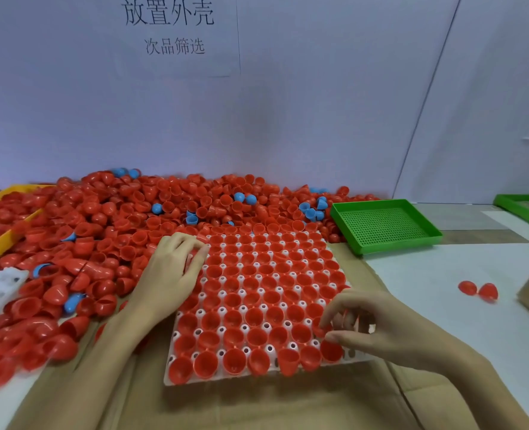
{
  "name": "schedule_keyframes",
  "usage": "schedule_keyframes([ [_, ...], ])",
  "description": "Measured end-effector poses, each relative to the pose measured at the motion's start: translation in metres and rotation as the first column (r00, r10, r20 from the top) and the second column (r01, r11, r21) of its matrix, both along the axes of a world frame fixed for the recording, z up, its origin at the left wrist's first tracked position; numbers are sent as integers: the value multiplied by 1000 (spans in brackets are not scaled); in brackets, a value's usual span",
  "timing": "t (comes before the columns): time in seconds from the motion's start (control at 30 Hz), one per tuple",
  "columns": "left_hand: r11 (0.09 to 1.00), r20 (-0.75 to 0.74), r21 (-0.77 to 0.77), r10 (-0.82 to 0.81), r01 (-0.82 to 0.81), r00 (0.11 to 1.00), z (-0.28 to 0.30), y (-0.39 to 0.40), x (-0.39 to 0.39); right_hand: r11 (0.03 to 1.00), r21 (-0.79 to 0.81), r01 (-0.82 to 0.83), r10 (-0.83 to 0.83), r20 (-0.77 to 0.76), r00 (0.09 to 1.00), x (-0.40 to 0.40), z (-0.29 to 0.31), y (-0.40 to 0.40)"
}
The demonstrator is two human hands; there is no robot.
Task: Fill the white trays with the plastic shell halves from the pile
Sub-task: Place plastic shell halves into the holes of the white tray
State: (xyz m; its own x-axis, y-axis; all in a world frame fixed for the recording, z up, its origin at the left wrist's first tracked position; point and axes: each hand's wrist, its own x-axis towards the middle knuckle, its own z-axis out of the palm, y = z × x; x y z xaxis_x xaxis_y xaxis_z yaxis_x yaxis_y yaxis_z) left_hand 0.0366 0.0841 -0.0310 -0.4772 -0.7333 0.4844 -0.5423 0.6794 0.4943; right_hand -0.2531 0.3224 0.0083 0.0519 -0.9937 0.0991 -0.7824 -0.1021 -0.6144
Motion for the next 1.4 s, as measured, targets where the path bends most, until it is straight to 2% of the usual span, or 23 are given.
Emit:
schedule_keyframes([
  [0.1,997,5,43,65,-65,998,-4,-7,5,1000,-1,8,-8,-3,1000,1,0,-1],
  [0.2,984,94,93,147,-155,985,-8,-15,12,1000,-6,4,-4,-12,1000,4,2,-3],
  [0.3,966,190,125,203,-228,961,-10,-21,16,999,-52,-6,8,40,999,11,3,-6],
  [0.4,964,174,98,229,-248,958,-9,-24,20,997,-55,-58,59,9,998,21,1,-10],
  [0.53,976,72,60,206,-211,976,-7,-26,23,997,-52,-49,46,-59,997,26,0,-15],
  [0.67,994,31,54,89,-91,996,-9,-26,17,997,-58,-60,54,-89,995,26,6,-23],
  [0.83,992,81,125,-7,-3,997,-14,-29,4,985,40,-169,173,-103,980,40,9,-39],
  [0.97,992,134,122,-58,42,989,-15,-33,6,969,99,-227,237,-107,965,42,10,-50],
  [1.07,990,182,111,-106,87,978,-14,-33,8,968,74,-241,245,-54,968,38,16,-58],
  [1.2,987,186,130,-114,90,976,-16,-34,8,977,-21,-210,211,114,971,25,24,-83],
  [1.33,992,20,124,16,-19,1000,-14,-44,11,984,-88,-157,173,227,958,15,28,-109],
  [1.4,987,92,121,95,-106,991,-14,-51,16,986,-107,-127,150,244,958,11,23,-115],
])
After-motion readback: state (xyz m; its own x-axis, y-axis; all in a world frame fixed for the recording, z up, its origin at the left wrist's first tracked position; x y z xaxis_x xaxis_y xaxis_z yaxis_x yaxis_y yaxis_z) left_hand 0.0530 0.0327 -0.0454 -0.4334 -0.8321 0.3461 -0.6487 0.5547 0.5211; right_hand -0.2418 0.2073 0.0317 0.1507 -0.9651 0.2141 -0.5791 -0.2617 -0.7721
